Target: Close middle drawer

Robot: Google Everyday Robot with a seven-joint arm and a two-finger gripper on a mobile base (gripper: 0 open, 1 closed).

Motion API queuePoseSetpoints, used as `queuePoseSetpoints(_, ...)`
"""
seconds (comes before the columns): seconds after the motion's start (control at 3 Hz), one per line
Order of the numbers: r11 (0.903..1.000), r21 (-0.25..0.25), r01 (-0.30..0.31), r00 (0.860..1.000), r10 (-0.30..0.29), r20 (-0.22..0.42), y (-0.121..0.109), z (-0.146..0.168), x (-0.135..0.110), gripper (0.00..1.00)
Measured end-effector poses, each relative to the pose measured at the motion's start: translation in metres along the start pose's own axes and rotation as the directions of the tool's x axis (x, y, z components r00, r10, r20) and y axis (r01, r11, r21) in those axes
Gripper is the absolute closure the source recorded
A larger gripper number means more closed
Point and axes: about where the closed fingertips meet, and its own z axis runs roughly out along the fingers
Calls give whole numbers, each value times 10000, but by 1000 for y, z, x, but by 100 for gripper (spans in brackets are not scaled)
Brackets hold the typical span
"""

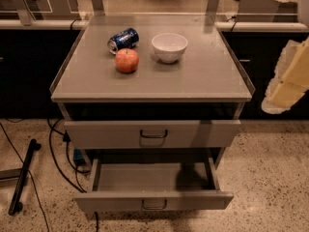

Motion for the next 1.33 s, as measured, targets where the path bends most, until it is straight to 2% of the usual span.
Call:
queuePoseSetpoints(0.33,10000,0,0,10000,0,0,0,0,0,0)
queuePoseSetpoints(0.67,10000,-1,0,10000,0,1,0,0,0,18)
queuePoseSetpoints(1.0,9999,-162,3,9999,0,135,13,10,-2,41)
queuePoseSetpoints(1.33,9970,-685,-369,9983,398,418,40,41,10,71)
